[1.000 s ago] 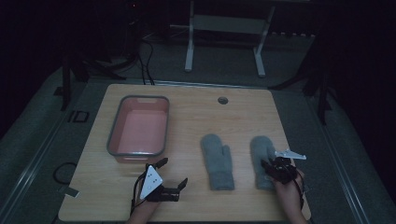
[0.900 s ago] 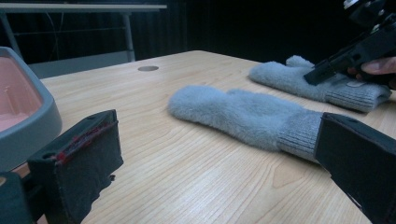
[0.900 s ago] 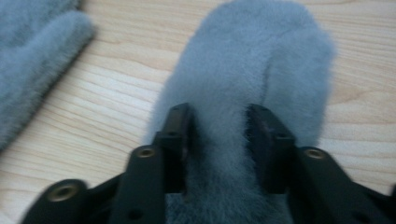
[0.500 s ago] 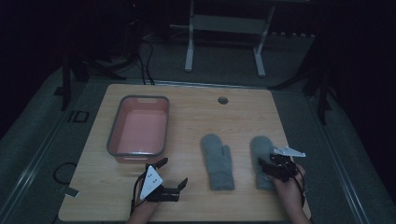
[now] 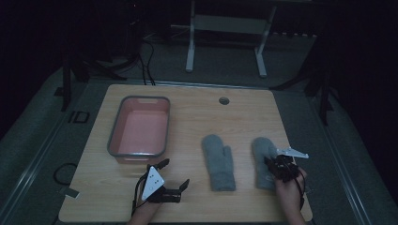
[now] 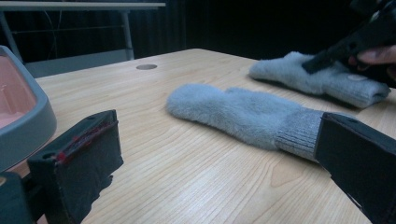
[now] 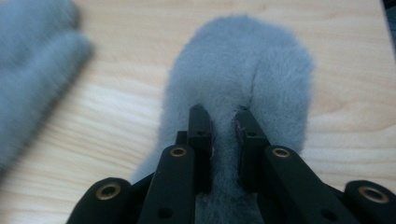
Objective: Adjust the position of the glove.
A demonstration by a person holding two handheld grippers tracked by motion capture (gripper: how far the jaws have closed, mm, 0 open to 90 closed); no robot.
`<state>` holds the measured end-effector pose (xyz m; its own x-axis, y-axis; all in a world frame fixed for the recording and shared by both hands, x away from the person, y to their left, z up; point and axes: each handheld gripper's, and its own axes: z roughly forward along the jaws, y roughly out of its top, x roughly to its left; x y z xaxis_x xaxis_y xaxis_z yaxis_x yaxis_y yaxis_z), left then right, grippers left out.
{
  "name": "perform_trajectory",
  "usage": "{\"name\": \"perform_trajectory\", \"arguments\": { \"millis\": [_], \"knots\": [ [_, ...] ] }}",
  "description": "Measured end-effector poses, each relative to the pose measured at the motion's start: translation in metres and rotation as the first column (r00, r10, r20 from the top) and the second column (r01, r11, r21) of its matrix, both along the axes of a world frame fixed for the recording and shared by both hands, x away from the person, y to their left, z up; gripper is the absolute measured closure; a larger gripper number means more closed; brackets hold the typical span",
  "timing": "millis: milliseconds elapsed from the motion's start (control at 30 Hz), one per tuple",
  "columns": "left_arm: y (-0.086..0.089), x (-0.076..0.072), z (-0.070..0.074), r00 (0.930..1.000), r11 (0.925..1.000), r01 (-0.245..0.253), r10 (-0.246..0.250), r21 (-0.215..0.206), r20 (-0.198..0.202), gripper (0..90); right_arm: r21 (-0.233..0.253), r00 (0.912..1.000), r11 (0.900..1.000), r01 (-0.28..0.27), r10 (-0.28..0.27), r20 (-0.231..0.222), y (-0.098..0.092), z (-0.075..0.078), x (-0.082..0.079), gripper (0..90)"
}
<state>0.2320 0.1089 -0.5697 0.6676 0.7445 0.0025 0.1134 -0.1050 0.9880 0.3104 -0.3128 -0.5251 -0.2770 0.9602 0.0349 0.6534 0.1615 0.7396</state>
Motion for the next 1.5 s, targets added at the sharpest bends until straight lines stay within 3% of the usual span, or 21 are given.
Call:
{"name": "perform_trajectory", "arguments": {
  "millis": [67,267,300,433,700,833,967,1133,1200,1300,1367,1500],
  "knots": [
    [0.000,0.000,0.000,1.0000,1.0000,0.001,-0.001,-0.003,-0.002,1.3,0.026,0.9999,1.000,0.006,-0.006,0.012,0.006,0.008,-0.001,80.2],
    [0.000,0.000,0.000,1.0000,1.0000,0.005,-0.005,0.002,-0.001,1.2,0.045,0.9997,0.999,-0.006,0.005,0.024,0.037,0.029,-0.003,80.3],
    [0.000,0.000,0.000,1.0000,1.0000,0.003,-0.003,-0.003,-0.004,1.3,0.047,0.9994,0.999,-0.025,0.024,0.026,0.050,0.035,-0.004,80.3],
    [0.001,0.001,0.000,1.0000,0.9999,-0.005,0.005,-0.010,-0.007,1.2,0.027,0.9979,0.998,-0.049,0.048,0.043,0.069,0.043,-0.005,80.3],
    [0.001,0.000,0.000,1.0000,1.0000,-0.003,0.003,-0.005,-0.004,1.2,0.050,0.9914,0.991,-0.127,0.125,0.039,0.118,0.054,-0.002,80.2],
    [0.001,0.001,0.000,1.0000,1.0000,0.002,-0.002,-0.003,-0.006,1.2,0.036,0.9846,0.984,-0.174,0.173,0.024,0.142,0.052,-0.002,80.1],
    [0.002,0.001,0.000,0.9999,1.0000,0.006,-0.006,-0.008,-0.011,1.3,0.028,0.9798,0.979,-0.200,0.200,0.002,0.154,0.046,-0.003,80.0],
    [0.001,0.001,0.000,0.9999,0.9999,0.009,-0.009,-0.010,-0.013,1.2,0.028,0.9790,0.979,-0.202,0.202,-0.024,0.159,0.035,0.000,79.8],
    [0.001,0.001,0.000,0.9999,0.9999,0.009,-0.009,-0.009,-0.011,1.3,0.004,0.9787,0.979,-0.205,0.205,-0.020,0.161,0.033,0.000,79.6],
    [0.001,0.001,0.000,0.9999,0.9999,0.009,-0.009,-0.008,-0.010,1.2,0.035,0.9749,0.976,-0.216,0.218,-0.047,0.161,0.026,0.003,79.5],
    [0.001,0.001,0.000,0.9999,0.9999,0.009,-0.009,-0.007,-0.010,1.2,0.027,0.9731,0.975,-0.222,0.223,-0.056,0.162,0.021,0.004,78.8],
    [0.002,0.001,0.000,0.9999,0.9999,0.008,-0.008,-0.012,-0.013,1.3,0.005,0.9700,0.974,-0.228,0.227,-0.086,0.164,0.012,0.007,72.4]
  ]
}}
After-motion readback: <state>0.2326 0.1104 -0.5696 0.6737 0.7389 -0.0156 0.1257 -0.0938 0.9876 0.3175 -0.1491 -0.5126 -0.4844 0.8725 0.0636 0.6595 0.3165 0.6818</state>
